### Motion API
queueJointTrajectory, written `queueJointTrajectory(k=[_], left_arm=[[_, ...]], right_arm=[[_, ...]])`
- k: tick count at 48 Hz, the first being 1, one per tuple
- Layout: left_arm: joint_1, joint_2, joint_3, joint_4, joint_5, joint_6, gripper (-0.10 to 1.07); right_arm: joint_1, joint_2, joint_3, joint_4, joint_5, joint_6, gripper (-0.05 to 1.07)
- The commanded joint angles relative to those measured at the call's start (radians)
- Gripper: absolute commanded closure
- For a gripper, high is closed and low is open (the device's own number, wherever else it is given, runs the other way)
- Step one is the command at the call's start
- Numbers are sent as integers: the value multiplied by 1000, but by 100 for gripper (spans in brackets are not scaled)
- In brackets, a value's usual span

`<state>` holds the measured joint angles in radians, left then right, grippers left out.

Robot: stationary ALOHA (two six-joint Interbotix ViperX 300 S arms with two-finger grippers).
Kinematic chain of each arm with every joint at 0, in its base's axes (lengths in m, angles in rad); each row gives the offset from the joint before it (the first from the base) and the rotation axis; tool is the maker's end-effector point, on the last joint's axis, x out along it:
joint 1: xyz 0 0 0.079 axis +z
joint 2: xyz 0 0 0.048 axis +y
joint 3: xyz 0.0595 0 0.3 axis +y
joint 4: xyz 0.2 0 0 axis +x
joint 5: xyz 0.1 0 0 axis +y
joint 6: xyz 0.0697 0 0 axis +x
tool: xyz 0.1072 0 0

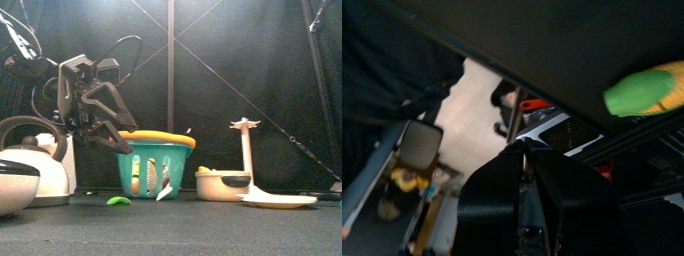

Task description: Regrasp corn

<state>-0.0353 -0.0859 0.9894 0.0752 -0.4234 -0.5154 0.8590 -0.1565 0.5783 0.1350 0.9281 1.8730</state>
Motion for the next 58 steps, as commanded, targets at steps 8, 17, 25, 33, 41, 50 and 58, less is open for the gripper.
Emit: queueJointTrajectory(k=[8,17,25,33,41,50,58], left_arm=[[5,-15,-35,3,-9,43,9],[6,-15,-37,3,-9,55,9],[6,-9,-35,3,-9,55,9],[6,-2,-37,3,-9,55,9],[6,-2,-34,3,-9,55,9],[6,2,-29,2,-9,54,9],[5,3,-29,-2,-9,54,9]], right_arm=[[195,-6,-11,-273,91,584,45],[249,40,8,-282,86,736,23],[255,69,21,-239,86,741,0],[252,71,72,-209,114,755,-1],[229,67,112,-210,114,755,-1],[213,61,156,-199,95,756,-1],[212,64,179,-196,3,753,-1]])
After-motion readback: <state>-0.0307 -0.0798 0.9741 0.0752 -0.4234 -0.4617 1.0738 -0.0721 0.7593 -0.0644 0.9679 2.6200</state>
